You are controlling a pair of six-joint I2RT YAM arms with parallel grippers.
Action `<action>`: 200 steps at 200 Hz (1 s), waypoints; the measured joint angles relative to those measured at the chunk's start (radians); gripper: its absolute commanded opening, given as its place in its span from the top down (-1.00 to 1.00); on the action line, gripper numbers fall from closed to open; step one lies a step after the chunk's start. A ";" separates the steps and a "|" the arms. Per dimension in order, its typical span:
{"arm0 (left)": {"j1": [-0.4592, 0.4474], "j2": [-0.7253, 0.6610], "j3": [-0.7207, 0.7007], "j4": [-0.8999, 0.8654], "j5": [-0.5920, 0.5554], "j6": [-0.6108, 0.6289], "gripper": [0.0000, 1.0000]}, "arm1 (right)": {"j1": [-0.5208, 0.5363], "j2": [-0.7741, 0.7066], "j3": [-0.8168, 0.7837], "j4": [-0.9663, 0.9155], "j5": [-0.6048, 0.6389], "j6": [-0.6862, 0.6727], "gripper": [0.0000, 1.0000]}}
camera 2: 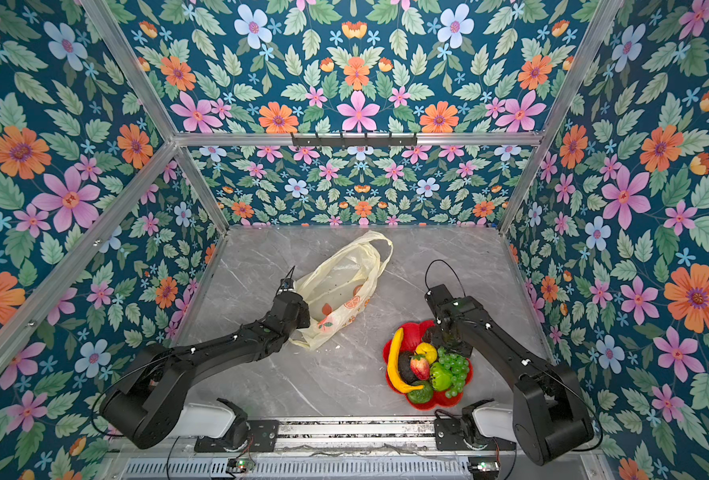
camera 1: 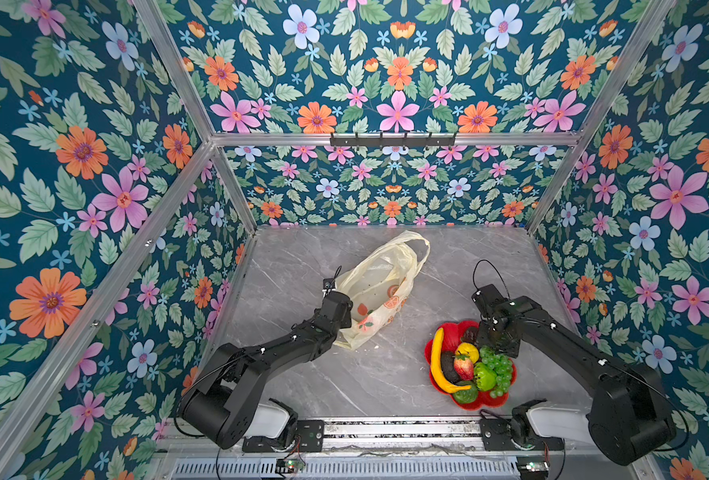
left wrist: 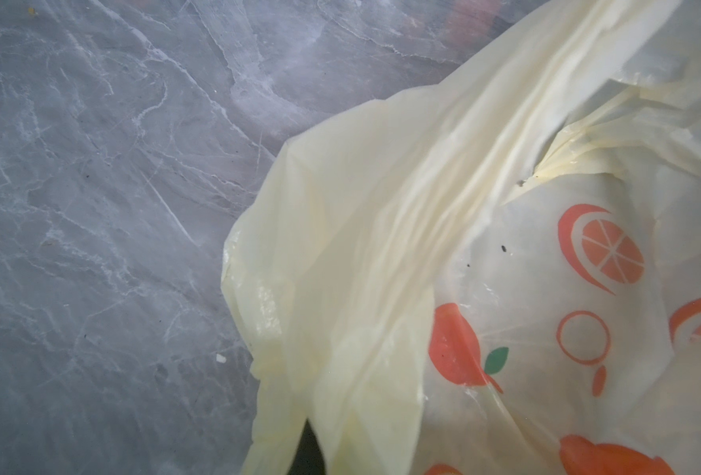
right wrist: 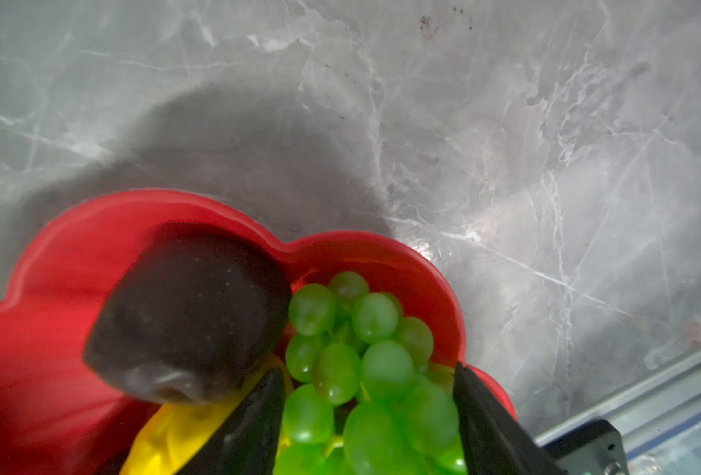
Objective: Take fruits out of the plastic bag
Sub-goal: Place the fruit on the plate, then move the plastic bag to the top-center of the table.
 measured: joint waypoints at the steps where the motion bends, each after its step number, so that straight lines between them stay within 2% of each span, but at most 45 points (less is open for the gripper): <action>1: 0.000 0.000 0.000 0.000 0.000 0.000 1.00 | 0.000 0.000 0.000 0.000 0.000 0.000 -0.41; 121: -0.001 0.024 0.027 0.001 0.016 0.007 1.00 | 0.000 -0.108 0.059 -0.011 0.053 -0.007 -0.48; 145: -0.011 0.072 0.110 -0.014 0.036 0.007 1.00 | 0.000 -0.176 0.052 0.028 0.050 -0.020 -0.48; 200: -0.022 0.257 0.403 -0.062 0.068 0.082 1.00 | 0.000 -0.381 -0.017 0.176 -0.012 -0.040 -0.48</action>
